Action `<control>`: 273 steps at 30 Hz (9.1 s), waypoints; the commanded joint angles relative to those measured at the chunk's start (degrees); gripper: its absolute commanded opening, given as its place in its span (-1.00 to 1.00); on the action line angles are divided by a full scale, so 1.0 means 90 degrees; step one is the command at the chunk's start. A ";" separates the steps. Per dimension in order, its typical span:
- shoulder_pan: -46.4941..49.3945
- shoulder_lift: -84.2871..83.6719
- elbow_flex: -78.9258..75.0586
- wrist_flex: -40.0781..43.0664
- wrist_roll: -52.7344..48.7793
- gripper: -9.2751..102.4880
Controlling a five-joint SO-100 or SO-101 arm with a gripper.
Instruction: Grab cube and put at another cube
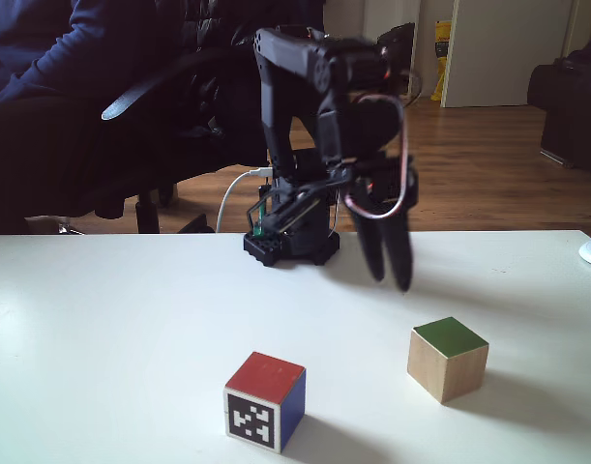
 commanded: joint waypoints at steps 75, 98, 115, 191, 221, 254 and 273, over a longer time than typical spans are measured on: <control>-0.0215 -0.6084 -0.5820 0.1602 -0.0420 -0.63; 0.2773 -0.4619 -0.6123 0.1621 -0.1367 -0.64; 0.3389 -0.5000 -0.6348 0.2100 -0.1738 -0.64; 0.3047 -0.5068 -0.7695 0.3750 -0.1113 0.03; 0.0820 0.3750 0.3711 -0.1885 -0.0166 -0.83; 0.2139 0.7412 0.4990 0.0557 -0.1533 -0.83; 0.2402 0.7412 0.4990 0.0557 -0.1533 -0.83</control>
